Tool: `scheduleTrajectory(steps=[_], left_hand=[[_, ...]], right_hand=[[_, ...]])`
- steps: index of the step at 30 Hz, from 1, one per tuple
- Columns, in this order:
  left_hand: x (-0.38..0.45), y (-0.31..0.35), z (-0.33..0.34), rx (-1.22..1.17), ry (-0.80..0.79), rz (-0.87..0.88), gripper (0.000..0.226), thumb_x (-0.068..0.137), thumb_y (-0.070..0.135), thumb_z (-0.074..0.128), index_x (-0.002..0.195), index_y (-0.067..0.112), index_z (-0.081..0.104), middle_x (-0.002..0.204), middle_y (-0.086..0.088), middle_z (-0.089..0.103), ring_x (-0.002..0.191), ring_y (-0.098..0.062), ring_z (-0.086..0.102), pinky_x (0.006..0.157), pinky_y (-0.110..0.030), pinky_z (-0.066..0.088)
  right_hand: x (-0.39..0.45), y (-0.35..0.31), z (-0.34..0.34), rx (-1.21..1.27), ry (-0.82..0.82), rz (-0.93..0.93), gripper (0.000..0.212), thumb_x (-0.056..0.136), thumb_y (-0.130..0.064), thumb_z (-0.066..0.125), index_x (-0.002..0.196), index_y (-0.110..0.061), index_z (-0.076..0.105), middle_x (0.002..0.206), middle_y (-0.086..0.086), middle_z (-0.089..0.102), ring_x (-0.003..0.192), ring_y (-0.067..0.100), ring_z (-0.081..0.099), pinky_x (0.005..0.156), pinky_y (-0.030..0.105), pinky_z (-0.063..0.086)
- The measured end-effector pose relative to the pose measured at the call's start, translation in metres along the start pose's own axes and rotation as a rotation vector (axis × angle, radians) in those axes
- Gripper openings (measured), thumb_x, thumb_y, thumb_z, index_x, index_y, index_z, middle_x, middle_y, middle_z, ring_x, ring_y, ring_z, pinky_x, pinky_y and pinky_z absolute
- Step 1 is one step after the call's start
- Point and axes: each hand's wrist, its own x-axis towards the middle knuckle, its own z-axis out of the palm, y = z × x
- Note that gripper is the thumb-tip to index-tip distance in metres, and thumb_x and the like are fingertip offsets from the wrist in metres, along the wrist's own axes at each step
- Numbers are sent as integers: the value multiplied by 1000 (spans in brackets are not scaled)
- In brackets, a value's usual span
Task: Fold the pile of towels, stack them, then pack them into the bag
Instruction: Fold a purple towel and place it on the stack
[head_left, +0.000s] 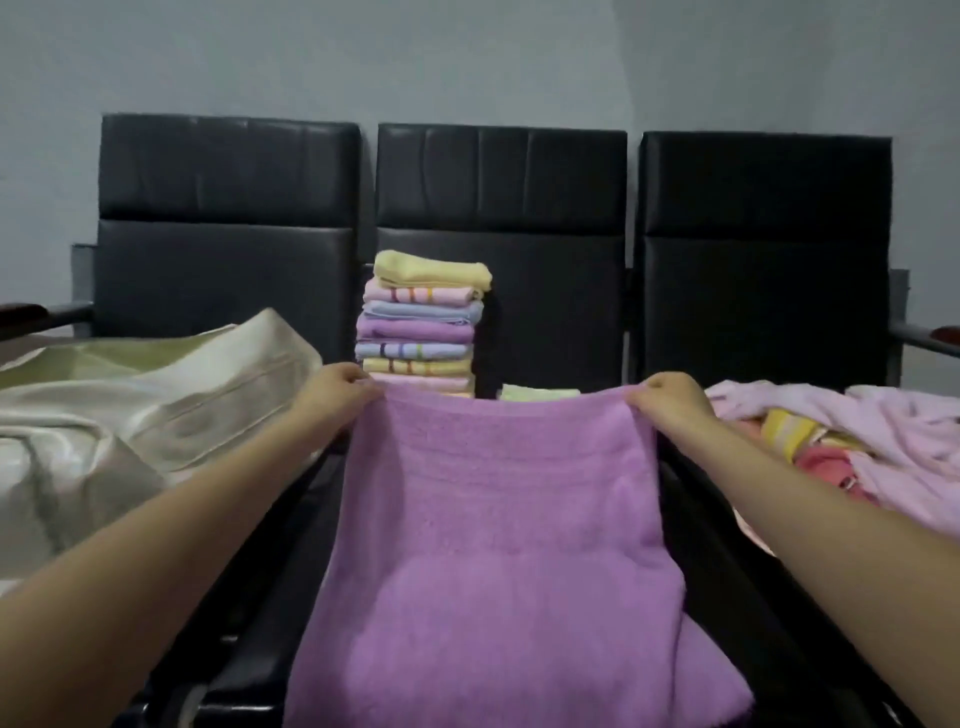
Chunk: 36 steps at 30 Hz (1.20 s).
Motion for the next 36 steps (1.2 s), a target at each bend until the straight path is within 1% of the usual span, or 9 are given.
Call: scheduleTrajectory(steps=[3,7,9,13,16,19,23,28,36], left_hand=[[3,-44,34,-25,0,-100,9,81,14,65,74,9,67,55,-3,55,52,-24,54,47,-26,46],[18,-90,70,-212,33,-270,15,84,11,58,71,14,64,56,-7,62,62,-33,67,72,-48,58],[29,-104,78,-260,43,-295,13,85,13,57,73,16,64,58,-7,67,70,-37,71,75,-53,56],[63,-126,78,-156,47,-167,19,72,33,57,80,22,70,80,-7,74,84,-32,71,86,-53,55],[51,-104,76,32,2,-12,33,85,21,58,118,26,59,97,-1,68,90,-26,65,83,-39,52],[44,-105,84,237,-64,37,53,92,21,59,142,12,43,112,-15,62,101,-35,59,82,-36,44],[27,-104,89,419,-150,57,45,97,30,54,138,11,51,133,-21,52,121,-37,50,104,-42,39],[-15,-91,91,443,-212,195,33,97,31,53,125,16,62,133,-11,55,125,-28,48,107,-39,37],[-74,-38,75,240,-261,248,26,99,23,49,119,19,64,126,-5,60,118,-19,52,100,-31,36]], right_hand=[[3,35,36,-187,-54,71,20,89,-10,50,87,-11,69,84,10,68,86,31,66,76,35,52],[13,61,77,234,-94,247,21,92,1,42,102,-7,57,81,10,65,56,20,69,40,26,50],[24,65,87,390,-91,264,24,93,4,42,112,-5,53,80,9,60,49,14,65,37,24,50],[43,67,104,530,-96,244,24,94,5,44,115,-2,51,98,18,59,58,16,64,48,25,54],[44,68,114,470,-129,155,46,92,-6,56,136,-10,42,116,9,53,84,16,58,67,27,53],[34,61,112,389,-150,65,50,93,-6,54,139,-16,40,99,-6,52,83,6,52,88,37,51],[24,59,104,230,-128,-3,46,91,-6,53,137,-11,46,110,1,56,97,19,55,93,38,47],[-2,70,84,9,-165,-59,42,88,-11,56,130,-13,54,108,9,63,86,21,57,72,29,44],[-42,66,36,-145,-294,120,46,86,-17,64,128,-2,52,118,16,59,93,23,53,79,39,49]])
